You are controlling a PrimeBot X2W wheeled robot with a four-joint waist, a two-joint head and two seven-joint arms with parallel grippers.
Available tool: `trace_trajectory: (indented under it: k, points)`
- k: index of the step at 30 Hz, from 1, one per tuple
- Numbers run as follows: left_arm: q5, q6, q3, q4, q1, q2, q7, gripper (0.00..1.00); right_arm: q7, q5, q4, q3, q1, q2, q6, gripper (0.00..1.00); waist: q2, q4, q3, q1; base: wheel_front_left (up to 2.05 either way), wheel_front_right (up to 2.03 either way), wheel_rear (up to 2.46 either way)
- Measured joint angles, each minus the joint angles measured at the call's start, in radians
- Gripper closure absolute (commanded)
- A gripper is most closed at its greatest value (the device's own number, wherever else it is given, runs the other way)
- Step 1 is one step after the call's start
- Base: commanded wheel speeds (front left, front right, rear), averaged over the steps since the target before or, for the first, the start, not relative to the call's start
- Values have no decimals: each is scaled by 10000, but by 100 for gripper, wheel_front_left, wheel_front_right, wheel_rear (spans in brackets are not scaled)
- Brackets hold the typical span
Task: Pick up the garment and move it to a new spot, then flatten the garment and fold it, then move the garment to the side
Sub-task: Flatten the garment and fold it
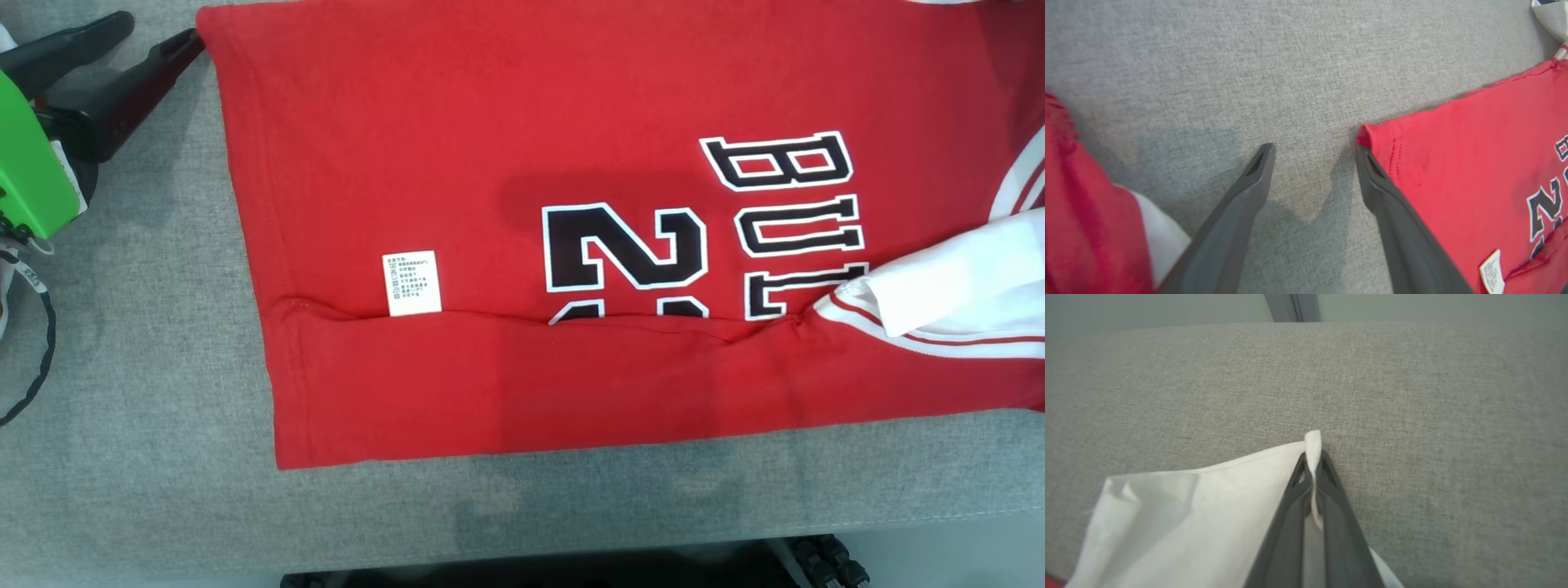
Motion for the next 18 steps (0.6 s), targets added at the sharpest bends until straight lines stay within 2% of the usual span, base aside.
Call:
trace_trajectory:
  k: [10,15,18]
  points:
    - [-690,65,2,276,-332,-58,667,0,-82,71,313,86,-109,194,151,100,0,-239,-36,0,0,0,0]
    - [-550,113,-56,314,-523,217,991,0,-163,71,483,123,-169,215,211,100,0,-313,-63,0,0,0,0]
    - [-627,113,8,401,-549,188,1005,0,-245,73,635,128,-169,217,288,100,0,-317,-113,0,0,0,0]
